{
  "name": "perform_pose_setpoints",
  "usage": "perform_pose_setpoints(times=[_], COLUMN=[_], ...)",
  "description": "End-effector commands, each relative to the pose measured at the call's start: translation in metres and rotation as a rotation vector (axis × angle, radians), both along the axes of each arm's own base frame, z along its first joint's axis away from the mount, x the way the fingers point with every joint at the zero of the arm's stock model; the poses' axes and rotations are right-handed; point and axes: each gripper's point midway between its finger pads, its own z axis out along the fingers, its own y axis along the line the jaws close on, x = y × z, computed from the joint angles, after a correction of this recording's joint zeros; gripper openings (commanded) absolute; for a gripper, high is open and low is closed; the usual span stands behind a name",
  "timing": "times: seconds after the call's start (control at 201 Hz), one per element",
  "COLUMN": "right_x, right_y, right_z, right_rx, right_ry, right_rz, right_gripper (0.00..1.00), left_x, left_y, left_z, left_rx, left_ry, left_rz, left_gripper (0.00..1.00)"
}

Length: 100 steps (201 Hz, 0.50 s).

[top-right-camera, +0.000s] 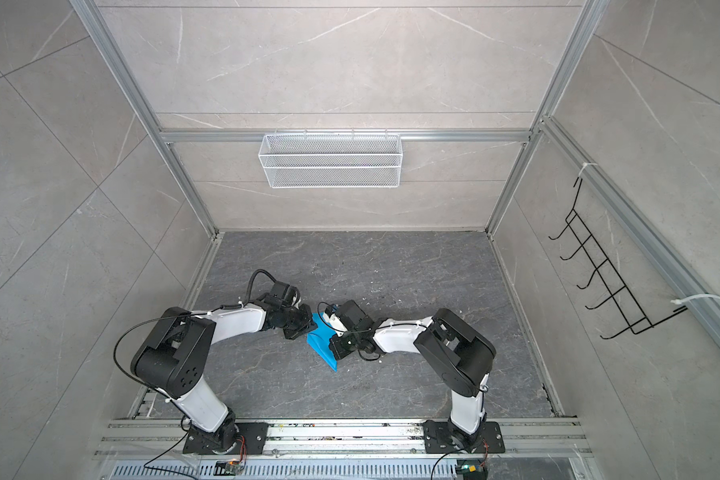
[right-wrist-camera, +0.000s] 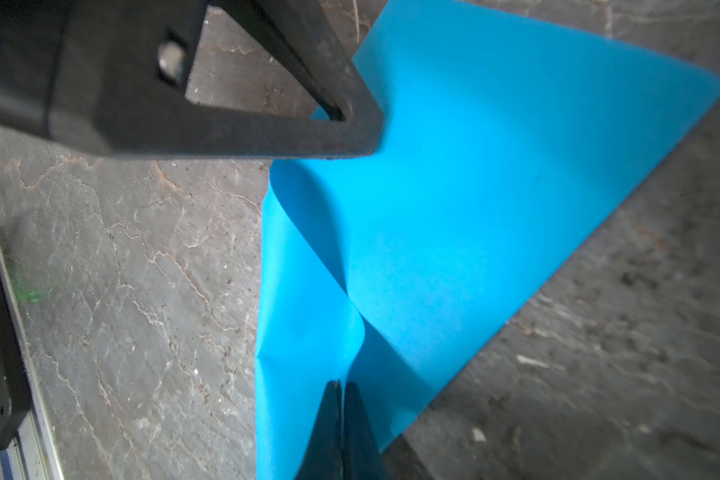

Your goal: Fold a paper plane with a square sheet of paper (pick it up from the middle)

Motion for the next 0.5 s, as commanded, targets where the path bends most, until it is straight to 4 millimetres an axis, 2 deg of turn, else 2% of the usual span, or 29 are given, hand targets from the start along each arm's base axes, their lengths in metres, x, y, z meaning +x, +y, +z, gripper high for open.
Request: perform_pose_setpoints(times=[0.0, 0.493], right_x=[-0.0009, 0.0014], right_y=[-0.0020, 0.0016], right_z=[-0.0006, -0.0069], right_rx=[-0.014, -0.029], right_ry=[0.023, 0.031], right_rz=[-0.009, 0.008], right_gripper=[0.03, 0.03], left_x=[-0.0169, -0.0162], left_y=[0.0083, 0.0056], left_z=[-0.0195, -0.0181], left_rx=[0.059, 0.047], left_ry=[0.080, 0.082], left_rz=[-0.029, -0.035], left_gripper=[0.00, 0.00])
